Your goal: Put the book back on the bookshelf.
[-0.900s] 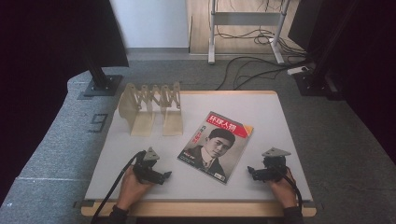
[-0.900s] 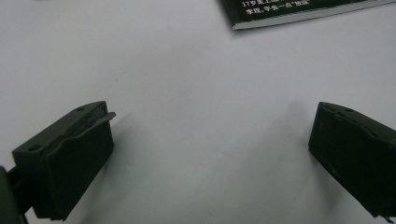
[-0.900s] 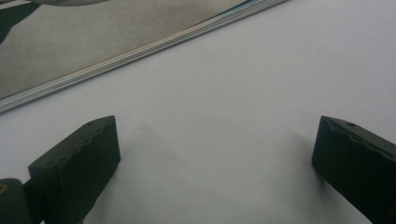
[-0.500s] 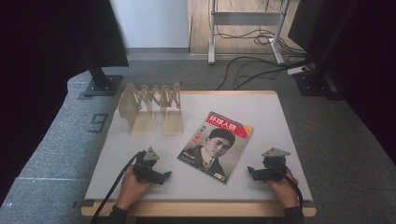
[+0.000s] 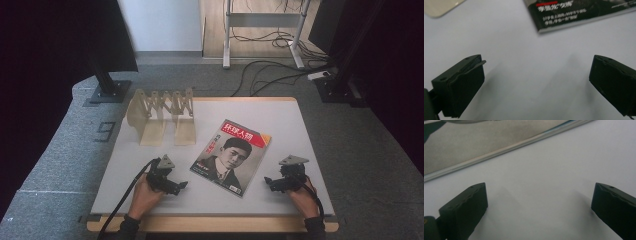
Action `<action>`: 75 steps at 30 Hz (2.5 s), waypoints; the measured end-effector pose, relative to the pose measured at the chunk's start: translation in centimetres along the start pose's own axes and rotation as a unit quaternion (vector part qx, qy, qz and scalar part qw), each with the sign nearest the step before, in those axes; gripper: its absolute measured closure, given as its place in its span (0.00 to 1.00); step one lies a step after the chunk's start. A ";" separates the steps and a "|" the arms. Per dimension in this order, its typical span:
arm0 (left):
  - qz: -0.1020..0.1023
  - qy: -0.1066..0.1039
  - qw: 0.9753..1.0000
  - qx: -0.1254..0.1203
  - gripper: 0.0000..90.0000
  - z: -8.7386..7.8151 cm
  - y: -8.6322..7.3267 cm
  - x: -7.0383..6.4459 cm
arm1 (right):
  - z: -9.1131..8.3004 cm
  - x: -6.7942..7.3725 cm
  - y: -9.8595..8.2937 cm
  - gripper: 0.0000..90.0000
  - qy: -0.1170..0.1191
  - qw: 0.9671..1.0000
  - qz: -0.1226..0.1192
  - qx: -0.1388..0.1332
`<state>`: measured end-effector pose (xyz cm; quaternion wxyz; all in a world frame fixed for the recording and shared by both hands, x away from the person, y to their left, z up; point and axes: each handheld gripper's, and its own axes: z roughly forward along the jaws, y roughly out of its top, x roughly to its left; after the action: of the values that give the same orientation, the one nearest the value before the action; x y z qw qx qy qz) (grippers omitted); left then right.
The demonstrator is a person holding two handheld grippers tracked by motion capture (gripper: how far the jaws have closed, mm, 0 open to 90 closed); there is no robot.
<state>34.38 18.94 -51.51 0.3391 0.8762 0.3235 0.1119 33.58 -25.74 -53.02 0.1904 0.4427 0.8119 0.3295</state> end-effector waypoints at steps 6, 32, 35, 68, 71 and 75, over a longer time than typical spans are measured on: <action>0.022 -0.006 1.000 0.001 0.00 0.6 1.9 -0.3 | 0.3 -0.3 1.1 0.00 0.007 1.000 -0.015 -0.003; 0.061 -0.030 0.998 0.015 0.00 5.0 7.8 -0.6 | 4.2 -2.7 7.7 0.00 0.020 0.998 -0.053 -0.021; 0.060 -0.030 0.998 0.014 0.00 5.6 8.2 -0.5 | 5.3 -3.3 8.4 0.00 0.021 0.998 -0.055 -0.009; 0.047 -0.057 0.997 0.003 0.00 8.2 7.2 -0.6 | 9.3 -5.8 9.3 0.02 0.066 0.997 -0.024 0.010; 0.046 -0.057 0.997 0.004 0.00 8.0 7.0 -1.1 | 9.0 -5.5 9.1 0.01 0.068 0.997 -0.029 0.016; 0.050 -0.058 0.997 0.006 0.00 7.5 6.5 -1.9 | 8.5 -5.1 8.8 0.01 0.069 0.997 -0.036 0.022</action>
<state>39.23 10.15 -52.75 0.3460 0.8984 0.2597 0.0757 46.67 -23.47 -52.80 0.1362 0.3940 0.8452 0.3344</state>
